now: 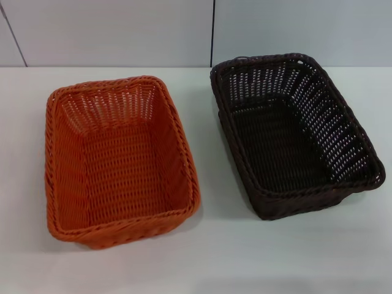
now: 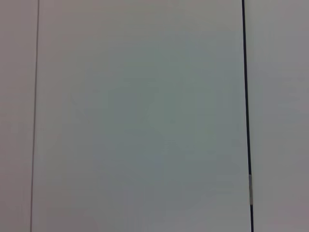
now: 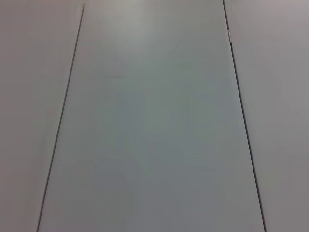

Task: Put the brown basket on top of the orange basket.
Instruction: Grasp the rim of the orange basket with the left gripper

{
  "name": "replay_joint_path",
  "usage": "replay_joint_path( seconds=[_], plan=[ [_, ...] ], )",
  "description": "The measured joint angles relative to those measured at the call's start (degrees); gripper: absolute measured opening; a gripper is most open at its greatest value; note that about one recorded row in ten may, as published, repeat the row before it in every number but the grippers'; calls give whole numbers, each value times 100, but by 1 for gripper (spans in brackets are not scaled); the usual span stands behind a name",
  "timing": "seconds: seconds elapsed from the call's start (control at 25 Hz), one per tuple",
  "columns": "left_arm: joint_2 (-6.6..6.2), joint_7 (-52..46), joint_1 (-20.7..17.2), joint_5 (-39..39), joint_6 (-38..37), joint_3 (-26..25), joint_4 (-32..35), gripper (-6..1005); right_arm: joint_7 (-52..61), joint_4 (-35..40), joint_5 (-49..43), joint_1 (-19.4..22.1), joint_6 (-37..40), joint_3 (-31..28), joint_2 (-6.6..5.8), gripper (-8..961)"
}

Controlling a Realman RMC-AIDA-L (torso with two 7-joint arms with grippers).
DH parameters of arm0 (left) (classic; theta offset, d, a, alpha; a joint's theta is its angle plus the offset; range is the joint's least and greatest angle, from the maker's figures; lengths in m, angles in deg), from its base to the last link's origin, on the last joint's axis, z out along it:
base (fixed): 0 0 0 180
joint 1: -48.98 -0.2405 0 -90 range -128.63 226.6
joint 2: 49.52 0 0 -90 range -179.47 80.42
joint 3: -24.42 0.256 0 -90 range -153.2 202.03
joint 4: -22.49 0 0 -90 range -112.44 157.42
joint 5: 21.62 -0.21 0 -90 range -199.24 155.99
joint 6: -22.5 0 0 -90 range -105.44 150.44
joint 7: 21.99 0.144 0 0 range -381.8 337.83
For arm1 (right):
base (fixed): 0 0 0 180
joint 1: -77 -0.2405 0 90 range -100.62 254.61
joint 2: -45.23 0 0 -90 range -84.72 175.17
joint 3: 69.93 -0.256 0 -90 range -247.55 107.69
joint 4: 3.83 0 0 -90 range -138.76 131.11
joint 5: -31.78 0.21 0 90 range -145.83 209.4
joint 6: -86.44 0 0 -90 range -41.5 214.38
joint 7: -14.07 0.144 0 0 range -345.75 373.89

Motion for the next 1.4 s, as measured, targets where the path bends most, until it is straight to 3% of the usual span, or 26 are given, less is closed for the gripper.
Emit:
replay_joint_path(
  seconds=[0.4, 0.6, 0.84, 1.0, 1.04, 1.08, 1.16, 1.2, 1.24, 1.28, 1.4],
  plan=[
    [-8, -22, 15, 0, 19, 4, -20, 773, 1, 0, -4, 8, 0, 129, -2, 808],
    [-52, -230, -7, -139, -3, 382, -70, 774, 14, 19, -4, -25, 6, 143, -2, 808],
    [-85, -134, 60, -311, 42, 451, -246, 774, 114, 26, -4, 10, 101, 179, -2, 808],
    [-261, -129, -109, -885, 755, 318, -1258, 775, 130, 27, -4, 71, 195, 188, -19, 808],
    [-261, -129, -109, -885, 755, 318, -1258, 775, 134, 27, -4, 77, 200, 189, -24, 808],
    [-371, -107, -267, -1109, 1440, 193, -1999, 775, 138, 27, -4, 94, 208, 193, -28, 808],
    [-435, -22, -411, -1349, 2217, 45, -2711, 775, 138, 24, -4, 99, 210, 194, -28, 807],
    [-435, -22, -411, -1349, 2217, 45, -2711, 775, 139, 16, -4, 104, 210, 194, -27, 807],
    [-451, 65, -519, -1525, 2792, -72, -3196, 775, 139, 5, -4, 107, 211, 195, -27, 807],
    [-427, 222, -735, -1778, 4143, -314, -4268, 776, 140, -4, -4, 113, 211, 194, -27, 807],
    [-430, 307, -938, -1836, 5613, -429, -5522, 776, 141, -11, -4, 159, 211, 194, -25, 807]
  ],
)
